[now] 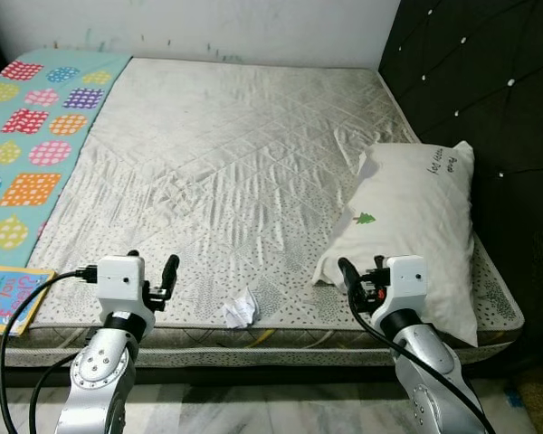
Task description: Clean up the room
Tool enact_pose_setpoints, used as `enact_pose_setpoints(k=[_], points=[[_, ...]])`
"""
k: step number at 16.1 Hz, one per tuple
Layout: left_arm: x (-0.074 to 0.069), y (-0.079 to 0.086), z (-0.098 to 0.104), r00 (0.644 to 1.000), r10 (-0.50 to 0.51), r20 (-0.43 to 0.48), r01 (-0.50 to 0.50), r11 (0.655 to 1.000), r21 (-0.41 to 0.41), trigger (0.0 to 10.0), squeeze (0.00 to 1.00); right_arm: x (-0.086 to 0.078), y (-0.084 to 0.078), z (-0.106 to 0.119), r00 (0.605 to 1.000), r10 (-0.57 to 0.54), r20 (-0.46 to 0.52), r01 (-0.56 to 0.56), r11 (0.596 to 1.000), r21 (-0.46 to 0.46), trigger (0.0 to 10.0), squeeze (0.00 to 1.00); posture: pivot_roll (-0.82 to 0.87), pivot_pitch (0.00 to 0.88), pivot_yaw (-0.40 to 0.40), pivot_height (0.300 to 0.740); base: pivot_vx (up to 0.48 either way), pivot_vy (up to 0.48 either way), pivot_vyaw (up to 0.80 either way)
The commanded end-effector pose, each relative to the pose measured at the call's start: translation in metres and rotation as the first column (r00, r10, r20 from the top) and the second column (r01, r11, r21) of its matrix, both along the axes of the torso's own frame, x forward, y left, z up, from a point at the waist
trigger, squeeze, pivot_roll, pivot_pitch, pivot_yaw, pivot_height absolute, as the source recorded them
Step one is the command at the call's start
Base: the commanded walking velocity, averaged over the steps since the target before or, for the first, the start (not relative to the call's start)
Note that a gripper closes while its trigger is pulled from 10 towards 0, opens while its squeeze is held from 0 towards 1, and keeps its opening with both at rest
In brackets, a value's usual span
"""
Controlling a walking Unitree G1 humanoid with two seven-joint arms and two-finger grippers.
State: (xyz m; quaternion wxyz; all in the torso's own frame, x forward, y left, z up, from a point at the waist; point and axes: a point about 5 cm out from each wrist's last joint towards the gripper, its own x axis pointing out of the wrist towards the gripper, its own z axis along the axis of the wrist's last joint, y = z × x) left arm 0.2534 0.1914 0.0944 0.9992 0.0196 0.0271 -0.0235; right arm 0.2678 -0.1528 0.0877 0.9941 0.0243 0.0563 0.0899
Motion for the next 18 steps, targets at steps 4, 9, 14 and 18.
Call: enact_pose_setpoints(k=[4, 9, 14, 18], points=[[0.0002, 0.0001, -0.0047, 1.000, -0.008, -0.026, 0.008, 1.000, 0.003, 10.0, 0.00, 0.0004, -0.0029, 0.0005, 1.000, -0.011, -0.001, 0.011, 1.000, 0.000, 10.0, 0.00, -0.08, 0.119, -0.069, 0.740, 0.000, 0.000, 0.00], [0.0003, 0.0009, -0.0052, 1.000, -0.009, -0.026, 0.009, 1.000, 0.005, 10.0, 0.00, 0.0003, -0.0025, 0.0006, 1.000, -0.011, 0.000, 0.011, 1.000, 0.001, 10.0, 0.00, -0.08, 0.120, -0.069, 0.740, 0.151, 0.000, 0.00], [0.0005, 0.0002, -0.0042, 1.000, -0.011, -0.024, 0.011, 1.000, 0.005, 10.0, 0.00, 0.0007, -0.0025, 0.0011, 1.000, -0.012, 0.001, 0.012, 1.000, 0.002, 10.0, 0.00, -0.08, 0.123, -0.067, 0.740, 0.290, 0.000, 0.00], [0.0004, -0.0005, -0.0033, 1.000, -0.010, -0.021, 0.011, 1.000, 0.005, 10.0, 0.00, 0.0008, -0.0028, 0.0012, 1.000, -0.012, 0.001, 0.012, 1.000, 0.002, 10.0, 0.00, -0.08, 0.127, -0.066, 0.740, 0.307, 0.000, 0.00]])
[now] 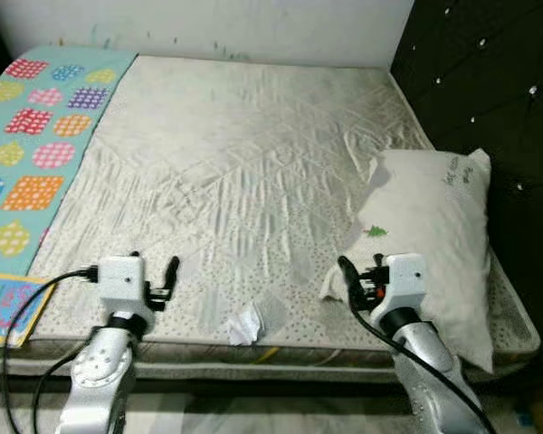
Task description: Clean up the room
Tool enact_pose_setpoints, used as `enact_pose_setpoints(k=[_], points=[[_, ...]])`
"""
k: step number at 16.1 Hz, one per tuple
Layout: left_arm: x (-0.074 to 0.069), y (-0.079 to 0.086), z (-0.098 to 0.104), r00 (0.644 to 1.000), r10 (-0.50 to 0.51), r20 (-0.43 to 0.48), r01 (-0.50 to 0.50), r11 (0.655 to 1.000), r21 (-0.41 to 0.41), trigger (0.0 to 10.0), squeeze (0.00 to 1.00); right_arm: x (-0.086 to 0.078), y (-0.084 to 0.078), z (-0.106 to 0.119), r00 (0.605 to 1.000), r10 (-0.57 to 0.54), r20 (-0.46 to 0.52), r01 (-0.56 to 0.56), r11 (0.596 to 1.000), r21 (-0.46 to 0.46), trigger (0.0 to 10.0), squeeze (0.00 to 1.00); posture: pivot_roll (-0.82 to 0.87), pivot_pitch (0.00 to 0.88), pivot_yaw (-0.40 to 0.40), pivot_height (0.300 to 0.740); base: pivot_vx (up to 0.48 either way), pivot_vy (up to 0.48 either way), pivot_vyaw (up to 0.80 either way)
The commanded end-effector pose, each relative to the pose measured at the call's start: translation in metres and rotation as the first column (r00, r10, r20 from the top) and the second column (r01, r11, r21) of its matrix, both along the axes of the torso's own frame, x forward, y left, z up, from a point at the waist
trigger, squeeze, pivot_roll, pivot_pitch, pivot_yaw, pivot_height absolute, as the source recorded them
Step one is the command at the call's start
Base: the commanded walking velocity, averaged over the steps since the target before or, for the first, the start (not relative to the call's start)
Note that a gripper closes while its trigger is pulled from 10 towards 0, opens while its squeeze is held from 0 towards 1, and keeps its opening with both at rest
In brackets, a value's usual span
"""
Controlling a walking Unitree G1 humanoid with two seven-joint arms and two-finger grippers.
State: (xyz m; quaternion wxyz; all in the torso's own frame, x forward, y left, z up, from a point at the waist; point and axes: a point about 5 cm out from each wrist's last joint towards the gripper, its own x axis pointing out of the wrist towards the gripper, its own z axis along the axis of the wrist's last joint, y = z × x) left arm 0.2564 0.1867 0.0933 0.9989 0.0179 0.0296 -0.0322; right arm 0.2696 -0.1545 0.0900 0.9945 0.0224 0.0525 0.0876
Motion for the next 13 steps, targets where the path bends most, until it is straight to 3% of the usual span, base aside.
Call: enact_pose_setpoints(k=[1, 8, 13], points=[[-0.0027, 0.0040, -0.0021, 1.000, 0.007, -0.015, -0.007, 1.000, 0.009, 10.0, 0.00, -0.0010, -0.0010, -0.0011, 1.000, -0.007, -0.007, 0.007, 1.000, 0.005, 10.0, 0.00, -0.08, 0.127, -0.066, 0.740, 0.304, 0.000, 0.00], [-0.0020, 0.0041, -0.0011, 1.000, 0.010, -0.011, -0.010, 1.000, 0.006, 10.0, 0.00, 0.0000, -0.0008, -0.0008, 1.000, -0.009, -0.006, 0.009, 1.000, 0.005, 10.0, 0.00, -0.08, 0.128, -0.068, 0.740, 0.041, 0.000, 0.00], [-0.0013, 0.0043, -0.0009, 1.000, 0.011, -0.012, -0.011, 1.000, 0.006, 10.0, 0.00, 0.0004, -0.0009, -0.0007, 1.000, -0.008, -0.007, 0.008, 1.000, 0.005, 10.0, 0.00, -0.08, 0.129, -0.069, 0.740, 0.000, 0.293, 0.00]])
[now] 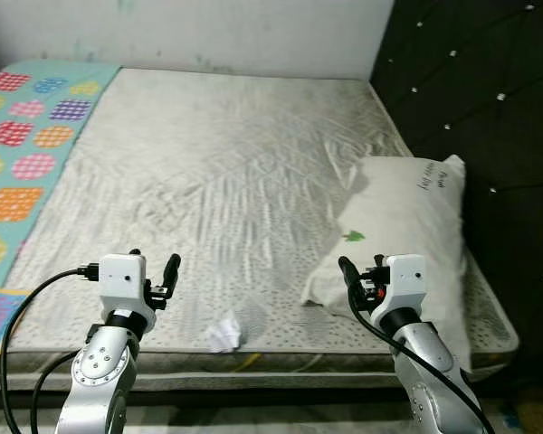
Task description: Clean up the room
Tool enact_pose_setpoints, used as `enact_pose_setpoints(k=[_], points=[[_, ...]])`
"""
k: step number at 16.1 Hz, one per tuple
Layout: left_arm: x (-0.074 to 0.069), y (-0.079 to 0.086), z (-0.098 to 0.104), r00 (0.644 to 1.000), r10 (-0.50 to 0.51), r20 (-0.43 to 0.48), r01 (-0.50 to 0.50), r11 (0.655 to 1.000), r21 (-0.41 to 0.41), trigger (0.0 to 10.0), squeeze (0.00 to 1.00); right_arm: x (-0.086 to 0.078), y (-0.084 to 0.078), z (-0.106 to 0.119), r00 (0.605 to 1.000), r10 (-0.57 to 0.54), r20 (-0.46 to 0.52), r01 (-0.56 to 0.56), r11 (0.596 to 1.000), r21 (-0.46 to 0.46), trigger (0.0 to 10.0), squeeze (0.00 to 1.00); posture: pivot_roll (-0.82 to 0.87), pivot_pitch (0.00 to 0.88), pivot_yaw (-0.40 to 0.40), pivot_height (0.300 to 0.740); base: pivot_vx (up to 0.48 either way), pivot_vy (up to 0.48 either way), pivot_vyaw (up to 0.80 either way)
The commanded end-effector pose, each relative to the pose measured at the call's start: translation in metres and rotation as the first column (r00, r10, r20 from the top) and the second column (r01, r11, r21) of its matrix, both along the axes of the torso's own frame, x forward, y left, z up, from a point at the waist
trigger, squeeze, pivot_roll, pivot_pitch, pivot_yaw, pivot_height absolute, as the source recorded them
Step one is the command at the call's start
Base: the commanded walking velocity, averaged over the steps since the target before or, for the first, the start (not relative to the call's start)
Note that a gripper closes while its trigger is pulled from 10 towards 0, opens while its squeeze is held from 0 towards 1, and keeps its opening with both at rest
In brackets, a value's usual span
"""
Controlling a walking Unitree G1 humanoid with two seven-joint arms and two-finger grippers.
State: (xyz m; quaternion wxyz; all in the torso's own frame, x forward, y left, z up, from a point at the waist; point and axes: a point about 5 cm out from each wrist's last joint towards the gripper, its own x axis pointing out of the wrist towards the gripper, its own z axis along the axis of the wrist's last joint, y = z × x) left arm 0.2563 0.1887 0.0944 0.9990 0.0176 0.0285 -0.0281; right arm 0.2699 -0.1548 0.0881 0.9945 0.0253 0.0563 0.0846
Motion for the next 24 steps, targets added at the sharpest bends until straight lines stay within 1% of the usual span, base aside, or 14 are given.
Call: enact_pose_setpoints(k=[1, 11, 24], points=[[-0.0012, 0.0025, -0.0020, 1.000, 0.002, -0.015, -0.002, 1.000, 0.006, 10.0, 0.00, 0.0002, -0.0006, 0.0012, 1.000, -0.003, 0.002, 0.003, 1.000, 0.001, 10.0, 0.00, -0.08, 0.129, -0.069, 0.740, 0.000, 0.394, 0.00], [-0.0012, 0.0025, -0.0022, 1.000, 0.003, -0.018, -0.003, 1.000, 0.009, 10.0, 0.00, 0.0000, -0.0007, 0.0011, 1.000, -0.002, 0.001, 0.002, 1.000, 0.001, 10.0, 0.00, -0.08, 0.131, -0.067, 0.740, 0.000, 0.455, 0.00], [-0.0018, 0.0022, -0.0033, 1.000, -0.003, -0.014, 0.003, 1.000, 0.017, 10.0, 0.00, -0.0004, -0.0004, -0.0005, 1.000, 0.003, -0.006, -0.003, 1.000, -0.002, 10.0, 0.00, -0.08, 0.117, -0.070, 0.740, 0.000, 0.000, 0.00]])
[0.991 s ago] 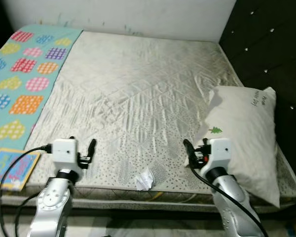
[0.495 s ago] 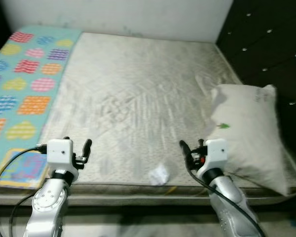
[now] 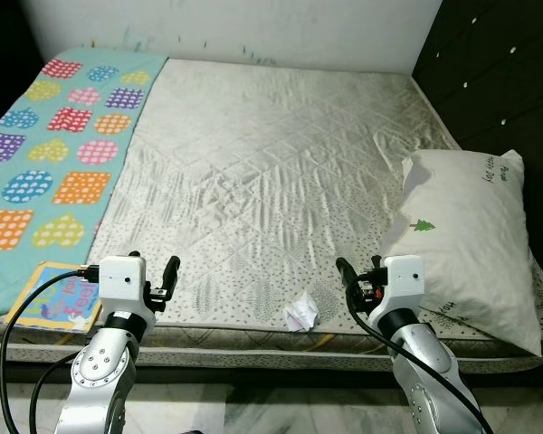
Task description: Clean up the room
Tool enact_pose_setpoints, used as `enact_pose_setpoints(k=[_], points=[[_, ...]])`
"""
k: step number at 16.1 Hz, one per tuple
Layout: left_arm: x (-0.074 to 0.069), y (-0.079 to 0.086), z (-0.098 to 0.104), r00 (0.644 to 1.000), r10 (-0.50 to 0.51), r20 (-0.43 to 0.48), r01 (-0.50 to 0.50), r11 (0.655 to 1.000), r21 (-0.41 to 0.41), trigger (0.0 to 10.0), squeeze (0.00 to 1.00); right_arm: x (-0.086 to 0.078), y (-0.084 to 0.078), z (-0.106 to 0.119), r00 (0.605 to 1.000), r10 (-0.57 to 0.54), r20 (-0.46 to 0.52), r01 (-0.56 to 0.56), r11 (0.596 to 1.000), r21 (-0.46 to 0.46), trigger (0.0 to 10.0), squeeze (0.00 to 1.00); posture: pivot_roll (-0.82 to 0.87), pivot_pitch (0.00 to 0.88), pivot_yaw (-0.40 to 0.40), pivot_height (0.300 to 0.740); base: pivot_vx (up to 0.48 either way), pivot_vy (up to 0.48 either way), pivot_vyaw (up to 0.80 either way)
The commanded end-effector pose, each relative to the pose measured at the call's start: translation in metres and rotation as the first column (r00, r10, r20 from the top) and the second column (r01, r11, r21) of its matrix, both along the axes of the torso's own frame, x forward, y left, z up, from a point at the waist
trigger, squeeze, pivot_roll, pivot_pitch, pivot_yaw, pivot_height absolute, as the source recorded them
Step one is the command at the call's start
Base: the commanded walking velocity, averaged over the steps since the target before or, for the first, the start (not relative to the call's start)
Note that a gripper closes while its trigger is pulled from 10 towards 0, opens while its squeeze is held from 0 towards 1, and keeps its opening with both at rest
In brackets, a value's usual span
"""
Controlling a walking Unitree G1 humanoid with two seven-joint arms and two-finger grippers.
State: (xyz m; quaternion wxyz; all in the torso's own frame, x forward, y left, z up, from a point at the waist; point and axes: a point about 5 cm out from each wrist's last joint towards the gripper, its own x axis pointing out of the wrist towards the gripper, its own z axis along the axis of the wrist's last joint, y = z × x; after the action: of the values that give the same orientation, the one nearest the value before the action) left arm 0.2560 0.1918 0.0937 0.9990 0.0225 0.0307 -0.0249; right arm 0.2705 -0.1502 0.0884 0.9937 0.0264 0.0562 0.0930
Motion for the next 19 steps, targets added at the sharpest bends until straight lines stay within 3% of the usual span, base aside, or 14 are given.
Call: enact_pose_setpoints(k=[1, 4, 14, 19], points=[[-0.002, -0.001, -0.003, 1.000, -0.009, -0.010, 0.009, 1.000, 0.006, 10.0, 0.00, -0.001, -0.005, -0.001, 1.000, -0.013, -0.007, 0.013, 1.000, -0.006, 10.0, 0.00, -0.08, 0.117, -0.070, 0.740, 0.000, 0.000, 0.00], [-0.001, 0.000, -0.003, 1.000, -0.009, -0.011, 0.009, 1.000, 0.006, 10.0, 0.00, -0.001, -0.005, -0.001, 1.000, -0.014, -0.008, 0.014, 1.000, -0.004, 10.0, 0.00, -0.08, 0.121, -0.069, 0.740, 0.000, 0.000, -0.80], [0.000, -0.002, 0.000, 1.000, -0.010, -0.006, 0.010, 1.000, 0.006, 10.0, 0.00, 0.001, -0.005, 0.001, 1.000, -0.015, -0.004, 0.015, 1.000, 0.002, 10.0, 0.00, -0.09, 0.129, -0.070, 0.740, 0.000, 0.000, 0.00], [0.007, -0.001, 0.001, 1.000, -0.014, -0.012, 0.014, 0.999, 0.037, 10.0, 0.00, 0.009, -0.010, 0.003, 0.999, -0.026, -0.032, 0.027, 1.000, 0.013, 10.0, 0.00, -0.08, 0.084, -0.066, 0.740, 0.000, 0.000, 0.00]])
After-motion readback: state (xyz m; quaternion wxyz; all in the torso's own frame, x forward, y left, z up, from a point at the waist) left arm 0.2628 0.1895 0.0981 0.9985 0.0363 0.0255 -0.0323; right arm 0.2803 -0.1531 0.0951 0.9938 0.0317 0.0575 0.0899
